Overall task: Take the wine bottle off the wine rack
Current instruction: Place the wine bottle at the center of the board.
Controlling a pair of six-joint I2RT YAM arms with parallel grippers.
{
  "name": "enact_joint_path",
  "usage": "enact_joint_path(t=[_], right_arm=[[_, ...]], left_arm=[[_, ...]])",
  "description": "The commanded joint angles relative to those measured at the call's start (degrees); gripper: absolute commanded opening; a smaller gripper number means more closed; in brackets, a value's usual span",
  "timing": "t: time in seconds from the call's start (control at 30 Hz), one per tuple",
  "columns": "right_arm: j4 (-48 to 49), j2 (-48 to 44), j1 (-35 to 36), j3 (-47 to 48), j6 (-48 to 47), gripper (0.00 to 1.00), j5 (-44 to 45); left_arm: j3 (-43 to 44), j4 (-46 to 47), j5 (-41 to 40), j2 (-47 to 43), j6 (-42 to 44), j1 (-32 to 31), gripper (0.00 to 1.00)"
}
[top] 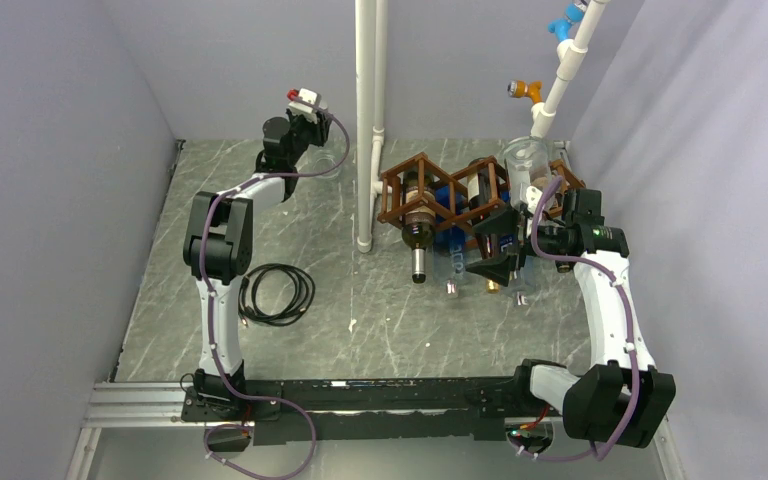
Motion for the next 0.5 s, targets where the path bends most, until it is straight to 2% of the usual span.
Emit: enact_joint_path(t=[0.0,0.2,0.47], right_arm=[[0.3,-0.1,-0.4,-0.2,-1.9,0.99,-1.3],[0.6,-0.4,-0.7,-0.2,-1.7,0.99,-1.4],[0.9,-1.5,-1.7,-0.4,-1.3,0.99,-1.7]], left_arm=[[-0.3,13.2,1.4,-4.7,0.9,0.1,0.28],[-5.5,14.7,1.4,-7.5,1.0,0.1,0.5],[-12.5,14.5,0.2,-13.7,0.0,0.2,0.71]])
